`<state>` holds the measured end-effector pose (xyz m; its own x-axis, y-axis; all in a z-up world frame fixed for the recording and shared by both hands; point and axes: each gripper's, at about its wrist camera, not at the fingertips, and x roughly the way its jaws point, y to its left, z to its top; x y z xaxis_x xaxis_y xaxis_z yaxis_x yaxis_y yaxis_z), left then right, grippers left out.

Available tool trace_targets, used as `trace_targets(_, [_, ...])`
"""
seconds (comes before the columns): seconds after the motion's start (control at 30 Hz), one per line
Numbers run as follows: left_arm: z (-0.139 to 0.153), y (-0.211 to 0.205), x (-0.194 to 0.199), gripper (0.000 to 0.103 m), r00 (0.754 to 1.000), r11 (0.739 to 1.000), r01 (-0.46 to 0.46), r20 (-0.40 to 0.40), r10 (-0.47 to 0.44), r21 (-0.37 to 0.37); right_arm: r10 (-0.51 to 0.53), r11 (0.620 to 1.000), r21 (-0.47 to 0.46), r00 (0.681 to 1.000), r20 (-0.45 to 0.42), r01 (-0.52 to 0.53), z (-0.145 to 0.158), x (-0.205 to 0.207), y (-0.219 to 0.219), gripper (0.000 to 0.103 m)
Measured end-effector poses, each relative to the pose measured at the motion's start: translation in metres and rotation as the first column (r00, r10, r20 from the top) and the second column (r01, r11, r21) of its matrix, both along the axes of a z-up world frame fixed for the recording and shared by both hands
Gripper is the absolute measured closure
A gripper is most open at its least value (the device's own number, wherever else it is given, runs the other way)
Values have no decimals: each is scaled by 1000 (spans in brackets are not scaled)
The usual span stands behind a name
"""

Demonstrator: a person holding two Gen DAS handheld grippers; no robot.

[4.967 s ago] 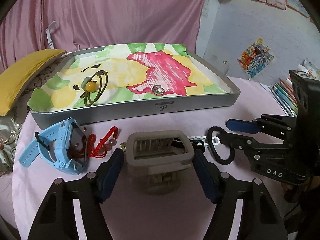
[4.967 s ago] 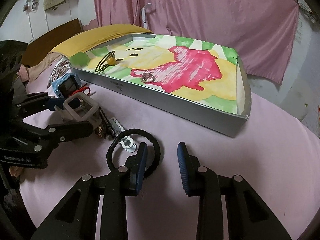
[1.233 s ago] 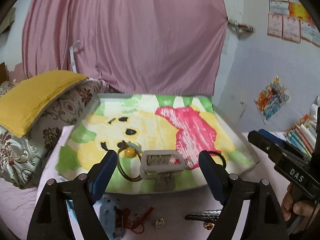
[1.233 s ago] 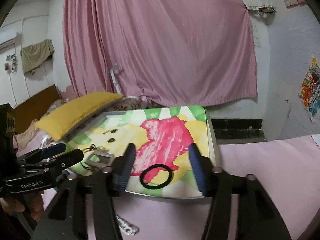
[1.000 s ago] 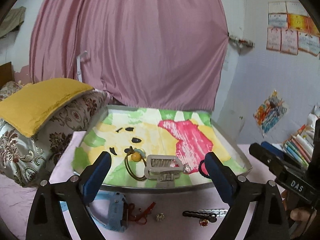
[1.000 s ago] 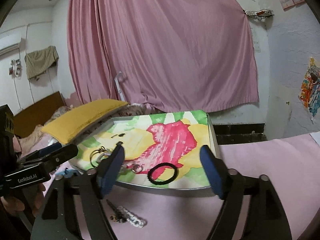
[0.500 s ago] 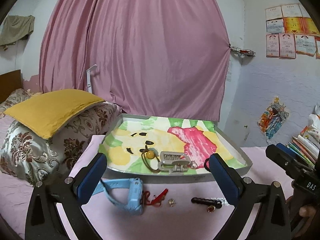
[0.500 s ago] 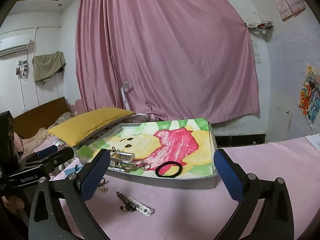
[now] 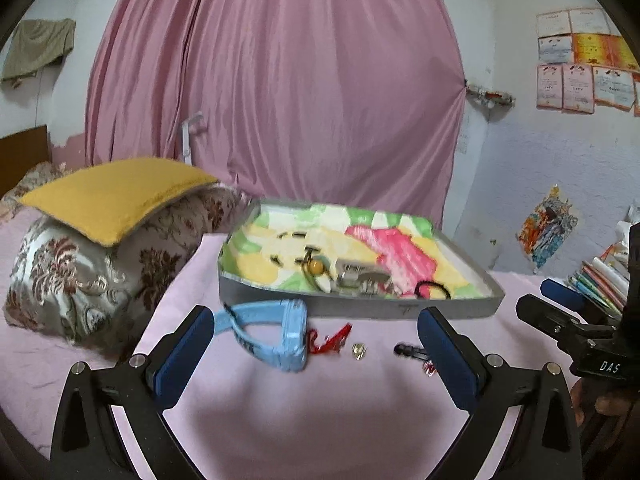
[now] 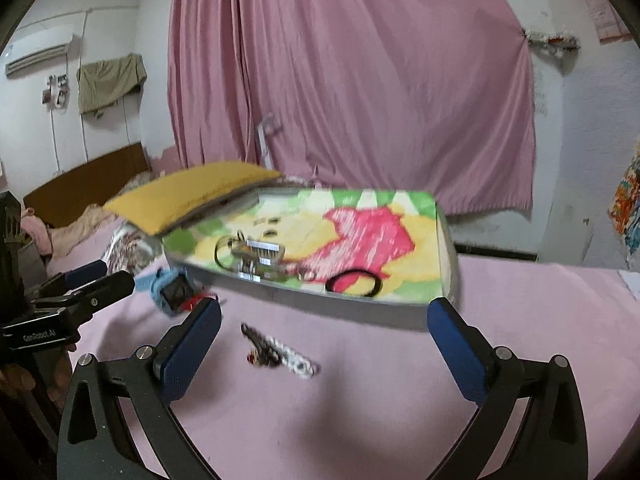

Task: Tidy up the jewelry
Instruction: 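Grasp the white-chain keychain with the right tool while the left moves toward the blue watch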

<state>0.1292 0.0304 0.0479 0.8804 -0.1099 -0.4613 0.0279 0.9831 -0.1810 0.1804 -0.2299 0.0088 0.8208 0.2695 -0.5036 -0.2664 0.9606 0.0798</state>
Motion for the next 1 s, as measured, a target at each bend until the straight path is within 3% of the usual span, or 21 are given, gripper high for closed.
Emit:
trace_targets(0.13, [-10, 0, 7, 1, 996, 1000, 25, -83, -23, 19, 11, 1000, -25, 997, -75, -13, -10, 8, 1, 8])
trace_targets(0.2, [-15, 1, 12, 1, 993, 999, 27, -119, -24, 20, 22, 999, -32, 993, -114, -26, -15, 15, 3, 21])
trace_targets(0.33, [-20, 4, 17, 1, 987, 999, 38, -153, -39, -9, 50, 998, -36, 980, -193, -58, -27, 25, 7, 36])
trace_targets(0.67, [-32, 11, 40, 33, 968, 997, 50, -242, -61, -50, 117, 983, -100, 950, -289, -152, -41, 36, 25, 64])
trace_targets(0.8, [-40, 16, 51, 39, 951, 996, 38, -304, -62, -84, 122, 975, -138, 940, -317, -173, -44, 43, 32, 64])
trace_targets(1.0, [-42, 20, 60, 39, 947, 996, 23, -316, -49, -85, 138, 965, -169, 935, -326, -201, -45, 49, 40, 67])
